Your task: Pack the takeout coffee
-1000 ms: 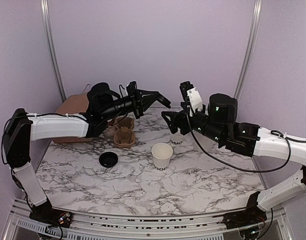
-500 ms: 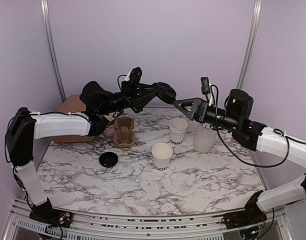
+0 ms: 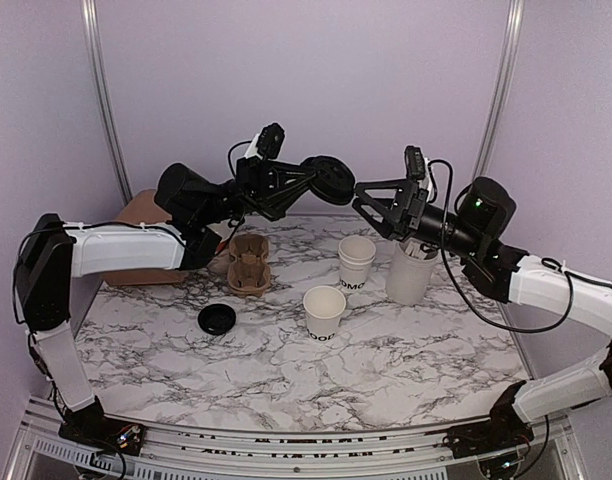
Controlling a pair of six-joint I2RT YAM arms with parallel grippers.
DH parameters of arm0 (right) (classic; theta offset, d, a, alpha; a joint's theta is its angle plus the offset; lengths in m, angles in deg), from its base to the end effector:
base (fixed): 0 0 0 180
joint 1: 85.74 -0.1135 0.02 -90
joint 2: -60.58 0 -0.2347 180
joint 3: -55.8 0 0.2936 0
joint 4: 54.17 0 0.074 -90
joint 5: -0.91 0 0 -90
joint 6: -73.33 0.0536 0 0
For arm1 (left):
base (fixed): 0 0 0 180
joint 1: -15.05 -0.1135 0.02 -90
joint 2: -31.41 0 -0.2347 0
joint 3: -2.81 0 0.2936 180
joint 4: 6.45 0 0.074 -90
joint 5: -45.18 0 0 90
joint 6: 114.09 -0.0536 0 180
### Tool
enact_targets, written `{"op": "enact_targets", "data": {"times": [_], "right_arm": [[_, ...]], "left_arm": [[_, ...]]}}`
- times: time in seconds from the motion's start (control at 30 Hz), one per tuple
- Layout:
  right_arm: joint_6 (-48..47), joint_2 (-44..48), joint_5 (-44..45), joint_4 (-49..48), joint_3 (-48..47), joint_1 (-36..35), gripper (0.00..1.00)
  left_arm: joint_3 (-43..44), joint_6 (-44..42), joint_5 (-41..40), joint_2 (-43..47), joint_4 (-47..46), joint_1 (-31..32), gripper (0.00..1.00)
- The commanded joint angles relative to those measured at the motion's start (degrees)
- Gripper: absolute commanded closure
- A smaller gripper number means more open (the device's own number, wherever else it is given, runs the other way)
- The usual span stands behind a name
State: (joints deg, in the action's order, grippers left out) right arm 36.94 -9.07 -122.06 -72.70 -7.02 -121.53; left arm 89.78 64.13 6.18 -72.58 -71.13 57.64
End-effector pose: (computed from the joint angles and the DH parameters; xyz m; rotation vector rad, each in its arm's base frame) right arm 0.2639 0.2262 0.3228 -0.3124 1.5974 1.6434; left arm 0.2884 -0.3217 0.3349 0.6779 1.2689 -2.3091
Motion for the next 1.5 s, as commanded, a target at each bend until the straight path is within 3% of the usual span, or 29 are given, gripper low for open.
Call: {"op": "enact_targets", "data": {"times": [0.0, 0.37, 0.7, 0.8, 1.13, 1.47], "right_arm": [[4.2, -2.0, -2.3, -4.2, -1.9, 0.3, 0.15], [8.7, -4.9, -3.4, -8.5, -3.1, 0.3, 0.26], [7.3, -4.9, -3.1, -5.9, -3.4, 0.3, 0.35], [3.8, -4.3, -1.4, -0.1, -4.1, 0.3, 0.35], [-15.9, 2.8, 15.4, 28.3, -5.5, 0.2, 0.17], [-26.7, 0.2, 27.4, 45.8, -9.2, -2.8, 0.16]], "left_arm": [[1.6, 0.5, 1.5, -1.5, -4.6, 0.4, 1.0], [1.1, 0.1, 2.3, -2.8, -5.5, 1.1, 1.0], [0.2, -0.1, 2.5, -3.4, -5.8, 1.1, 1.0], [-0.6, -0.1, 2.3, -3.4, -6.1, 1.1, 1.0], [-5.9, 1.5, 1.4, -5.5, -10.4, 1.1, 1.0], [-10.5, 4.4, 0.0, -13.4, -16.5, 2.0, 1.0]]}}
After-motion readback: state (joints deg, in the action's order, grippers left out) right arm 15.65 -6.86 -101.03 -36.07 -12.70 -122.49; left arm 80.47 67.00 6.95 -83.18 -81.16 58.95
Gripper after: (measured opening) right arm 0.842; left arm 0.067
